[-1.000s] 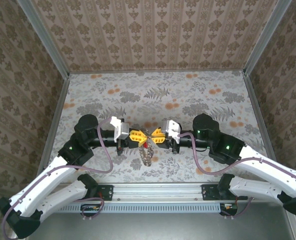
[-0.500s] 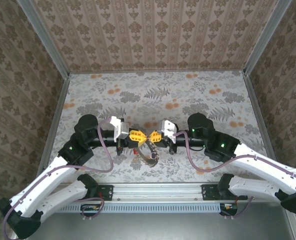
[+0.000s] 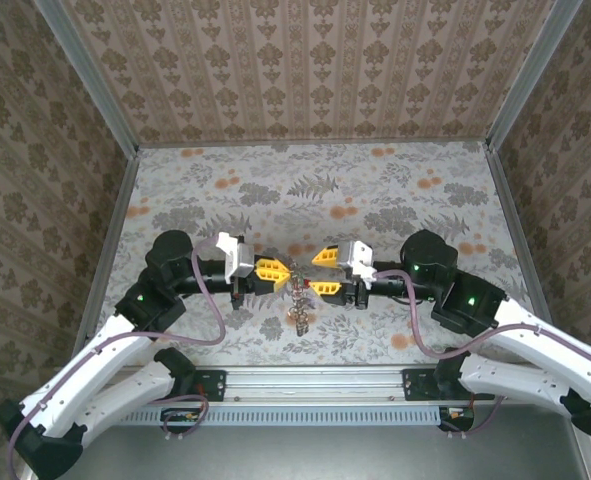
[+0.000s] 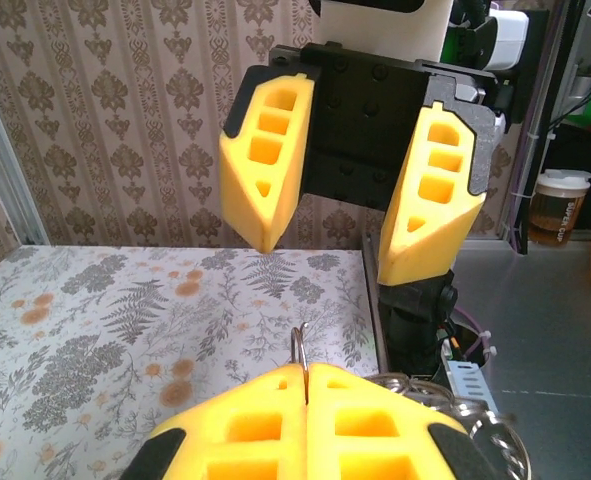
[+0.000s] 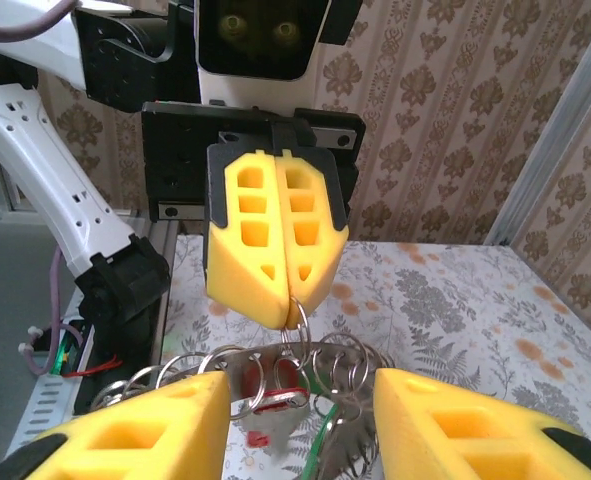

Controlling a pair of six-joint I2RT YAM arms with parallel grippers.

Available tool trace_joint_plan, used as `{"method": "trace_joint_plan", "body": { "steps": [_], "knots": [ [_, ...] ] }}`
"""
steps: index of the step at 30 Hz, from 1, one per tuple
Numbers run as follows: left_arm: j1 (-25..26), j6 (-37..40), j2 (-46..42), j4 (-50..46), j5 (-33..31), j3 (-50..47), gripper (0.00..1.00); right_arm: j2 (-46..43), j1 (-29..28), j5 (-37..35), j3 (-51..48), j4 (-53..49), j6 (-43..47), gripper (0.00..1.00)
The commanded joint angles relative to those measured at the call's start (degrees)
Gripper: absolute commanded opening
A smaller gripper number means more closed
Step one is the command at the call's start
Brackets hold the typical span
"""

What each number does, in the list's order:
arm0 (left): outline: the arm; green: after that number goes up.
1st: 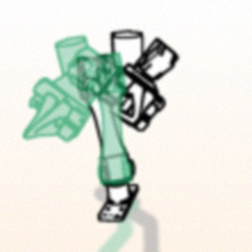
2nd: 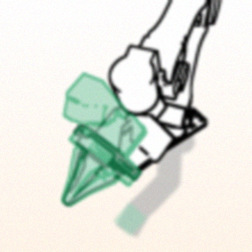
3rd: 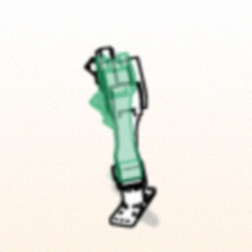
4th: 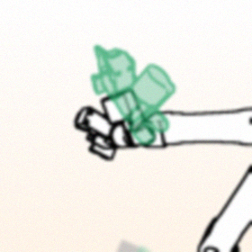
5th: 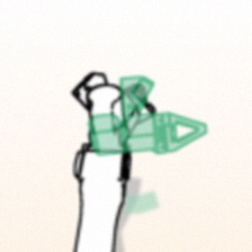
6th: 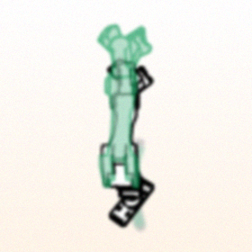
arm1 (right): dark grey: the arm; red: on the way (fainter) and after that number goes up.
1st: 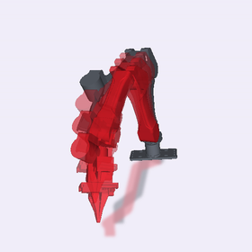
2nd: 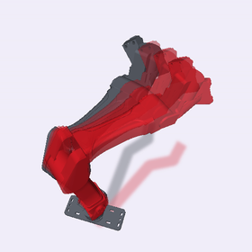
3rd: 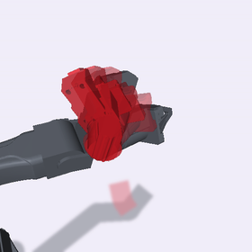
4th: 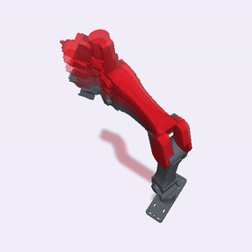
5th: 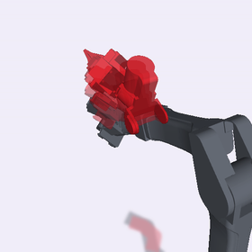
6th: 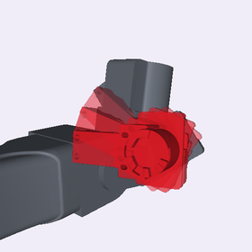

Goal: Put the keys on the keyring

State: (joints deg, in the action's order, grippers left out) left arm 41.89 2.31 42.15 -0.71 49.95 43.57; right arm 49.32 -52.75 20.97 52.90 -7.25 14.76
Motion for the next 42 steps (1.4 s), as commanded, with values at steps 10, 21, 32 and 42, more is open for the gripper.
{"method": "trace_joint_plan", "body": {
  "steps": [10,21,32,42],
  "knots": [
    [-0.35,-2.31,0.07,4.44,4.21,0.93,0.0,4.64,0.58,2.77,1.06,3.72,-1.09,0.37],
    [-0.42,-2.31,0.37,5.16,4.01,0.88,0.0,6.92,0.66,7.2,1.64,2.79,-0.91,0.14],
    [-0.36,0.03,1.08,-2.25,1.06,2.5,0.0,5.18,0.7,7.07,1.28,1.98,0.85,0.0],
    [6.11,11.96,4.52,-28.4,-18.88,13.21,0.38,7.82,0.67,-4.45,7.38,-11.08,4.53,0.0]
  ]
}}
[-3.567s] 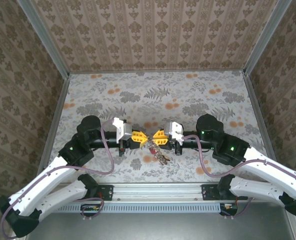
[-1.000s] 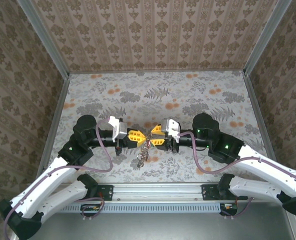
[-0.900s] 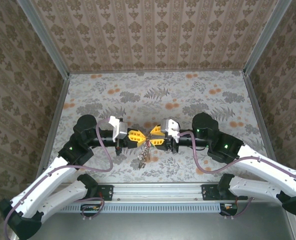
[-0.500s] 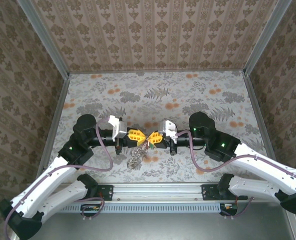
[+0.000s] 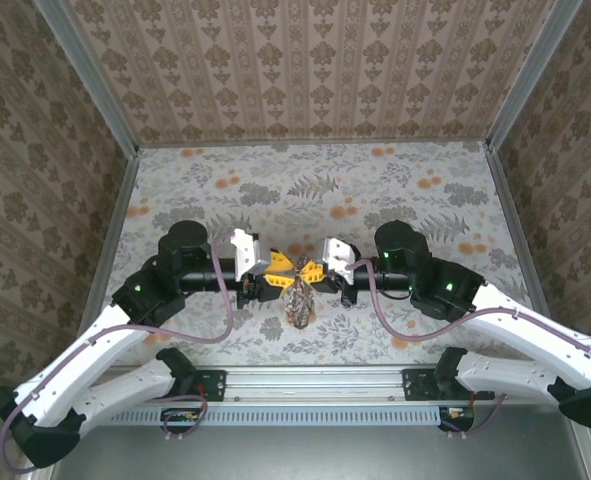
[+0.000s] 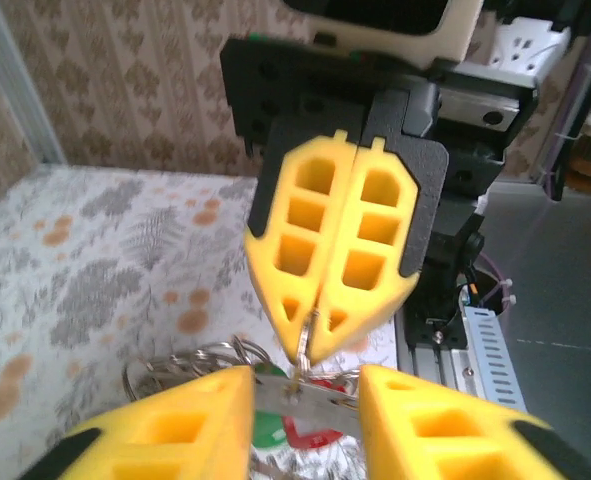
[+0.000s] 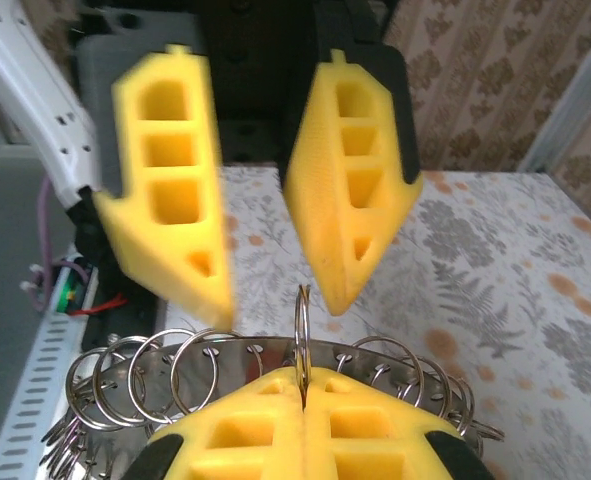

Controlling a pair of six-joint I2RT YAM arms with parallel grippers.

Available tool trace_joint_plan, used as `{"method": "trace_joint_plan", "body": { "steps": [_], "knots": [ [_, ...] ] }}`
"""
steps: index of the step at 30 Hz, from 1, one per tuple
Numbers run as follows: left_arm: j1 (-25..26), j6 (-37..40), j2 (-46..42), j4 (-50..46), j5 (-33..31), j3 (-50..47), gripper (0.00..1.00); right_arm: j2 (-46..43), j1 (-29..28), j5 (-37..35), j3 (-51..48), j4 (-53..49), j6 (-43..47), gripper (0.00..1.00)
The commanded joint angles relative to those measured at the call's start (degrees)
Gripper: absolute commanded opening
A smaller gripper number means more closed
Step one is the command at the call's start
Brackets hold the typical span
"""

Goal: Put the keys on the keyring

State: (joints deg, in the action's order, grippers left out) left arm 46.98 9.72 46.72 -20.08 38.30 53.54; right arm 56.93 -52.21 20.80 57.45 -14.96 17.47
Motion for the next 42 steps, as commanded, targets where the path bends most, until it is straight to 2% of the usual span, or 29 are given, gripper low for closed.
{"method": "trace_joint_plan", "body": {
  "steps": [1,5,13,21,28,36,40,42],
  "knots": [
    [1.11,4.74,-0.06,-9.69,-7.69,3.83,0.39,0.08,0.15,-4.19,2.68,-3.34,1.82,0.0],
    [1.31,6.16,1.0,-13.09,-8.3,6.71,0.42,-0.41,-0.13,-3.75,2.83,-4.05,2.11,0.0],
    [1.36,9.3,6.28,-16.74,-5.5,12.84,0.43,0.34,-0.86,-3.65,3.82,-5.55,2.37,0.0],
    [1.53,9.66,9.97,-14.91,-2.0,13.52,0.43,1.06,-0.99,-3.13,4.07,-5.72,2.13,0.0],
    [1.91,10.57,12.55,-16.31,-1.92,14.19,0.41,1.42,-0.98,-2.87,4.16,-5.18,2.18,0.0],
    [2.14,10.17,12.97,-16.16,-2.53,12.9,0.29,1.41,-0.97,-2.94,4.16,-4.7,2.21,0.0],
    [2.19,10.06,12.7,-16.14,-2.2,12.43,0.0,0.92,-0.97,-3.2,3.89,-4.05,2.05,0.0],
    [2.19,9.82,11.99,-15.51,-1.93,11.81,0.0,0.66,-0.98,-3.16,3.66,-3.77,1.95,0.0]
  ]
}}
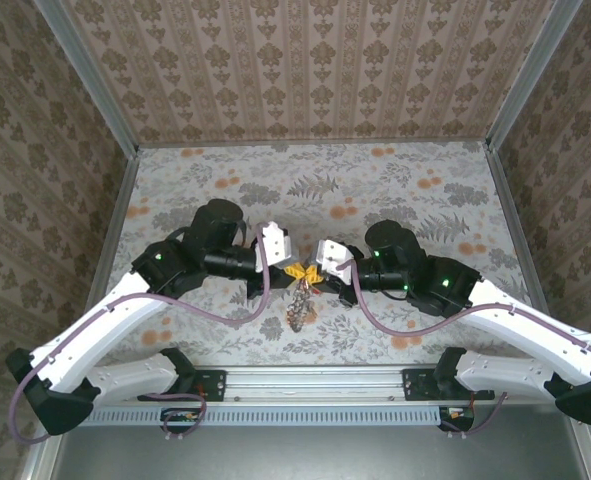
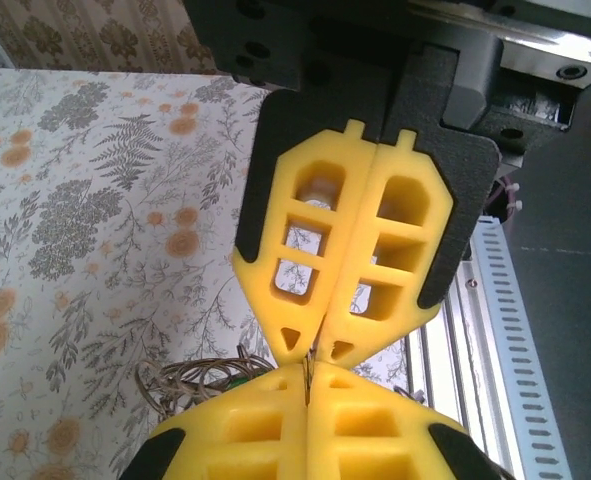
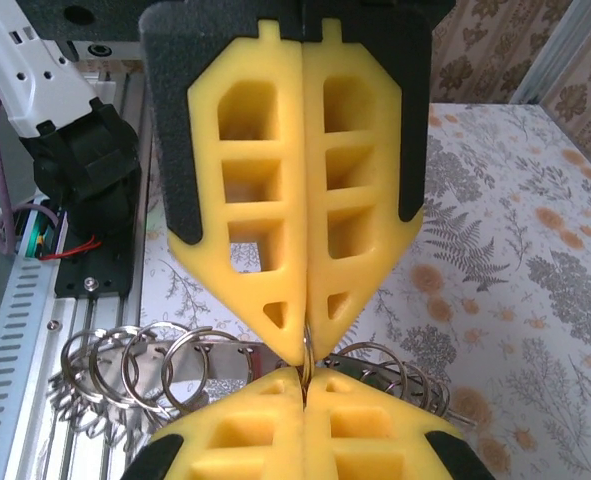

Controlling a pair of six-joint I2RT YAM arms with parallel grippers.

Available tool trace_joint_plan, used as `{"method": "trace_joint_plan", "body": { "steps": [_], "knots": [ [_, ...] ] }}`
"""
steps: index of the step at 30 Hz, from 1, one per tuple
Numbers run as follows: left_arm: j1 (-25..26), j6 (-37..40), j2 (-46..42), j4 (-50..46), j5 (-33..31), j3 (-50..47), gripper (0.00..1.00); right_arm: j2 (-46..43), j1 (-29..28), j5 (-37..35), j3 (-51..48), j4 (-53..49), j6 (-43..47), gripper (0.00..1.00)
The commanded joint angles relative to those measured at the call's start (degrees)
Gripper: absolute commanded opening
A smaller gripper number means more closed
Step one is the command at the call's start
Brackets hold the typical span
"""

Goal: Put the keys on the keyring

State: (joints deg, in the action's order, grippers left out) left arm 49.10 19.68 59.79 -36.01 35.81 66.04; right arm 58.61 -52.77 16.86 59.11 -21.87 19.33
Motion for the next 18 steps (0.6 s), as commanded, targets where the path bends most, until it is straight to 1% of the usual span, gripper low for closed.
{"method": "trace_joint_plan", "body": {
  "steps": [1,4,6,8,9,11,13,18],
  "knots": [
    [0.09,-0.34,-1.61,1.06,2.53,-1.17,0.0,-1.11,-0.4,0.8,1.98,3.23,0.01,0.0],
    [-0.19,-1.57,-3.73,3.98,4.39,-2.82,0.0,-1.06,-0.44,0.67,1.95,3.14,-0.15,0.0],
    [-1.46,-3.17,-5.63,7.21,6.65,-4.46,0.0,-1.28,-0.4,0.74,1.42,3.3,-0.62,0.01],
    [-3.78,-6.12,-8.2,12.46,10.83,-6.71,0.0,-1.47,-0.41,0.86,0.63,3.66,-1.21,0.11],
    [-4.72,-7.6,-9.1,14.83,12.64,-7.59,0.0,-1.47,-0.4,1.02,0.42,3.73,-1.4,0.13],
    [-6.74,-10.75,-11.01,20.14,15.91,-9.66,0.0,-1.57,-0.46,1.31,0.08,3.93,-1.78,0.14],
    [-7.65,-12.8,-11.96,23.69,17.82,-11.14,0.0,-1.41,-0.43,1.41,0.1,4.23,-2.01,0.14],
    [-7.88,-14.35,-12.52,26.32,20.23,-12.28,0.0,-1.13,-0.44,2.11,0.41,5.12,-2.01,0.15]
  ]
}}
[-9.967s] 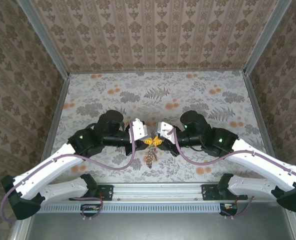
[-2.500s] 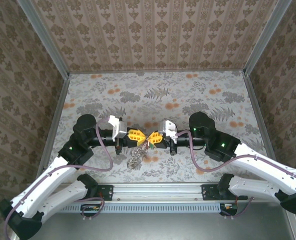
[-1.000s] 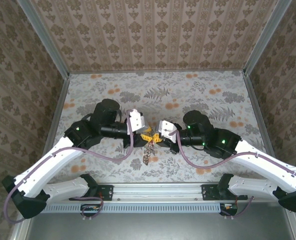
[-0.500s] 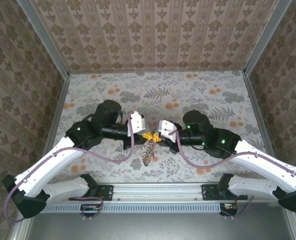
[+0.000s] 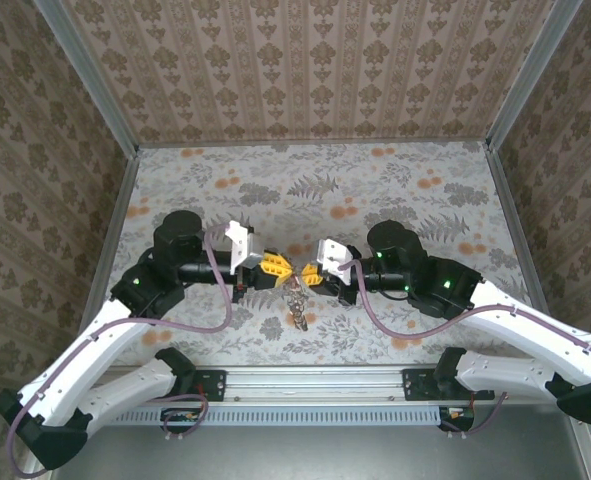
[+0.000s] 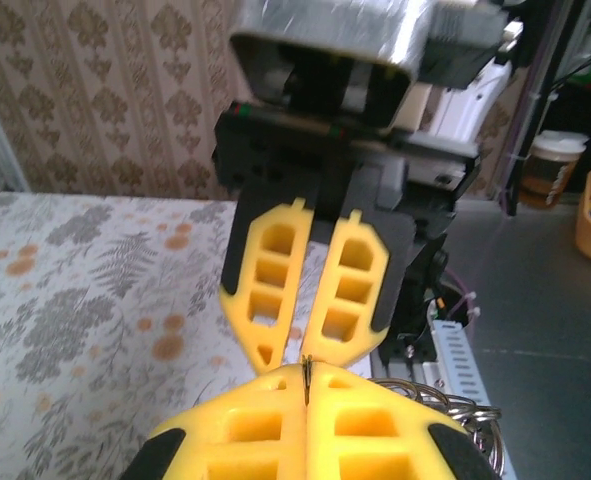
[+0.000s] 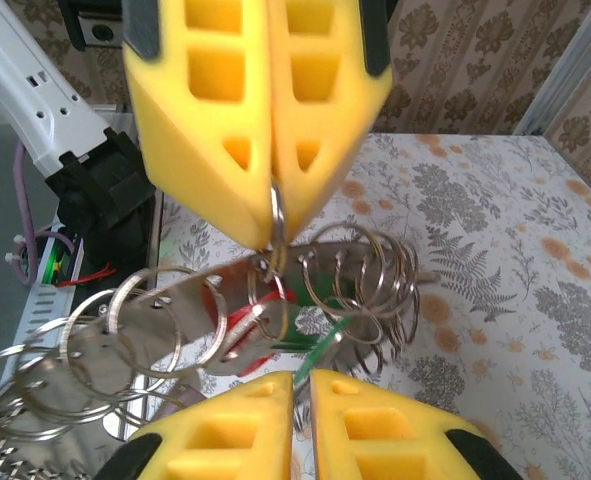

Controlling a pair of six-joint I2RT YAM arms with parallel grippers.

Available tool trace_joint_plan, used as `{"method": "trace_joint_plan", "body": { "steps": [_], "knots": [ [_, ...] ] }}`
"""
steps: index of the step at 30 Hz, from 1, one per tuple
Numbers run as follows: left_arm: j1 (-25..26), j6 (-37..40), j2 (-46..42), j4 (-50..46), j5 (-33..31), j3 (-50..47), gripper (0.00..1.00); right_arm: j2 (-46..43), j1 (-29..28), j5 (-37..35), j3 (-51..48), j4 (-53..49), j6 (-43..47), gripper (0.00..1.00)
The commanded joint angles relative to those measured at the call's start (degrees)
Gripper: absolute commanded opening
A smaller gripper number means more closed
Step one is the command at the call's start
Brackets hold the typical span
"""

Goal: Put the keys on the keyring

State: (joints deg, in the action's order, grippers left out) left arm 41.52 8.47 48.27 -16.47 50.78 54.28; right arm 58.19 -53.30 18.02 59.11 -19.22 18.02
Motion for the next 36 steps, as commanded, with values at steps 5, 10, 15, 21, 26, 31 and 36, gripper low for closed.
{"method": "trace_joint_plan", "body": {
  "steps": [5,10,15,21,26,31,36],
  "knots": [
    [-0.42,-4.97,-1.95,10.29,6.18,-2.54,0.0,-2.37,0.07,3.4,-0.76,4.96,-1.1,0.21],
    [-0.5,-6.07,-2.35,12.85,6.84,-3.74,0.0,-5.99,0.17,4.1,-3.2,7.71,-1.73,0.34],
    [-0.74,-6.49,-2.3,14.52,8.92,-3.93,0.0,-7.86,0.46,3.98,-3.72,7.15,-3.15,0.38],
    [-0.37,-7.18,-2.64,15.87,11.88,-3.59,0.0,-8.16,0.76,8.29,-4.92,11.45,-6.87,0.4],
    [-0.25,-6.63,-3.36,15.44,11.88,-3.44,0.0,-6.79,0.9,11.86,-4.93,14.95,-8.97,0.35],
    [-0.15,-6.1,-3.36,14.9,11.75,-3.69,0.0,-5.36,0.99,14.42,-4.43,16.16,-9.87,0.31],
    [-0.11,-5.8,-3.58,14.97,11.6,-3.91,0.0,-3.46,0.96,16.45,-3.44,16.01,-9.93,0.21]
  ]
}}
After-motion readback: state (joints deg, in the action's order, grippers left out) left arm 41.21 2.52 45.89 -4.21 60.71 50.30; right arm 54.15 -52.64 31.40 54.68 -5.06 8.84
